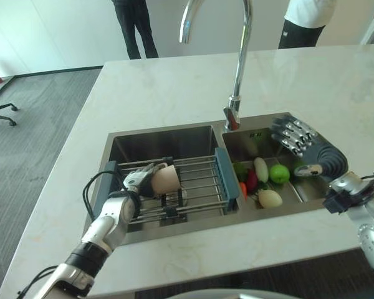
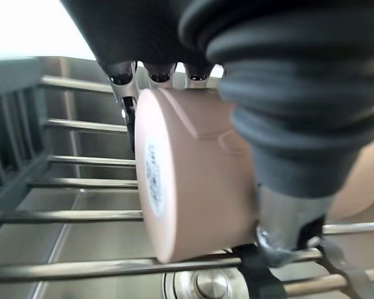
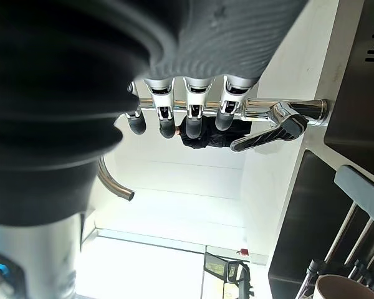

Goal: Place the dishes in the dishwasher.

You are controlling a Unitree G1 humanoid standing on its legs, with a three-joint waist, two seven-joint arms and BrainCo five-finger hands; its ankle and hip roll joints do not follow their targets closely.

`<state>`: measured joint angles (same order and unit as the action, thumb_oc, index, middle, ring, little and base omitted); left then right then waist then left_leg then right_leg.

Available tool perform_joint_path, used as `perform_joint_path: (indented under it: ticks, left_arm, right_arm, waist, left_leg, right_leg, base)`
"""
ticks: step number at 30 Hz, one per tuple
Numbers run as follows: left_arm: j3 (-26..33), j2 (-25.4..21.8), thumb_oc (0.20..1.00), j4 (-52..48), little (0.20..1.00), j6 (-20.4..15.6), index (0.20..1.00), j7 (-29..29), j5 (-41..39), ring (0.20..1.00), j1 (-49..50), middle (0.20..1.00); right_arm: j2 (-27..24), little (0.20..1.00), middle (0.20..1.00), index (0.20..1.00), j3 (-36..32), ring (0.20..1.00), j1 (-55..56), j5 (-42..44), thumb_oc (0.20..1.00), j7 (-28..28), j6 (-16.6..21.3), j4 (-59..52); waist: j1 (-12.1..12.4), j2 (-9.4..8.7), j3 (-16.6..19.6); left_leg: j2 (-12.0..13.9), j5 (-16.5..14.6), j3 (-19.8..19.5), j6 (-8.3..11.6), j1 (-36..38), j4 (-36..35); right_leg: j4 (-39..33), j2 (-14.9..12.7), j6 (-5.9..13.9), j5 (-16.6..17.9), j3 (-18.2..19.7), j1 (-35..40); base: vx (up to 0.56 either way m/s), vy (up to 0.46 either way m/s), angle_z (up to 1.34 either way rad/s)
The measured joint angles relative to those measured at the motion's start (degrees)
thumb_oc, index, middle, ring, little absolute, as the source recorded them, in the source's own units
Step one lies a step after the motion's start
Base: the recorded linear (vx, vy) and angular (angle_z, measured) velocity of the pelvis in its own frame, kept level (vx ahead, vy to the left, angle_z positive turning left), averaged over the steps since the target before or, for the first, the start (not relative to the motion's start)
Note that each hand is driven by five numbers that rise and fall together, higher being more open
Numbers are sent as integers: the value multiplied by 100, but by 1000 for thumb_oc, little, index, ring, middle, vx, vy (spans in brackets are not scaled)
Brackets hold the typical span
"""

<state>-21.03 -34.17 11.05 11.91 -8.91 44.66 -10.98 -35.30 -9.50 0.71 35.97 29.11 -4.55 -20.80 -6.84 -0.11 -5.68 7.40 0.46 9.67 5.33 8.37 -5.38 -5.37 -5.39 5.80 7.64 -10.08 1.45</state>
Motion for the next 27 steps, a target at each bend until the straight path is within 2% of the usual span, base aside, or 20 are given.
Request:
perform_joint_path:
  ticks: [3, 8, 10, 14, 18, 23, 27]
  left_arm:
    - [-201, -7, 200, 33, 200, -13, 200, -341, 265, 200, -206, 200]
    - [-202, -6, 200, 81, 200, -120, 200, -420, 371, 200, -248, 200]
    - [-189, -6, 200, 82, 200, -228, 200, -338, 333, 200, -236, 200]
    - [-74, -46, 200, -1, 200, -655, 200, -140, -239, 200, -29, 200]
    - [619, -187, 200, -744, 200, -1168, 200, 89, -983, 200, 512, 200]
    - [1781, -284, 200, -1633, 200, -1696, 200, 307, -2055, 200, 853, 200]
    - [2012, -309, 200, -2006, 200, -2002, 200, 428, -2392, 200, 985, 200]
  right_arm:
    - [-1, 1000, 1000, 1000, 0, 1000, -13, -1, 1000, 32, -6, 0]
    - [-4, 1000, 1000, 1000, -1, 1000, -18, -2, 1000, 28, -9, -1]
    - [-4, 1000, 1000, 1000, 0, 1000, -18, -5, 1000, 25, -9, -1]
    - [-4, 1000, 1000, 1000, 1, 1000, -17, -46, 1000, 0, -1, 0]
    - [-3, 1000, 1000, 1000, -11, 1000, 29, -108, 1000, -63, 19, 2]
    - [19, 1000, 1000, 1000, -66, 1000, 157, -112, 1000, -163, 46, 2]
    - [56, 1000, 1000, 1000, -74, 1000, 194, -124, 1000, -251, 47, 2]
  waist:
    - [-41, 13, 18]
    - [-77, 37, 96]
    - [-77, 37, 96]
    - [-54, 31, 93]
    - [-30, -1, 87]
    - [102, -78, 71]
    - [171, -105, 62]
  left_leg:
    - [0, -1, 21, -2, 8, 0]
    - [2, 1, 34, -1, -22, 0]
    - [1, 2, 36, 0, -22, 0]
    - [3, 1, 36, 1, -26, 0]
    - [7, 1, 29, 2, -27, -1]
    - [18, -9, -14, -13, -36, -1]
    - [20, -18, -56, -27, -52, -1]
  right_leg:
    - [0, 0, 31, -14, 15, -4]
    - [0, 3, 30, -10, 25, -43]
    - [1, 3, 2, 14, 25, -44]
    - [7, 5, -32, 38, 21, -46]
    - [24, 6, -33, 38, 9, -41]
    - [0, 6, -18, 12, -22, -26]
    - [-1, 6, 1, -14, -46, -22]
  base:
    - [-17, 6, -3]
    - [0, 0, 0]
    - [0, 0, 0]
    - [0, 0, 0]
    - [-1, -31, 1]
    - [-21, -62, 4]
    - [-28, -37, 5]
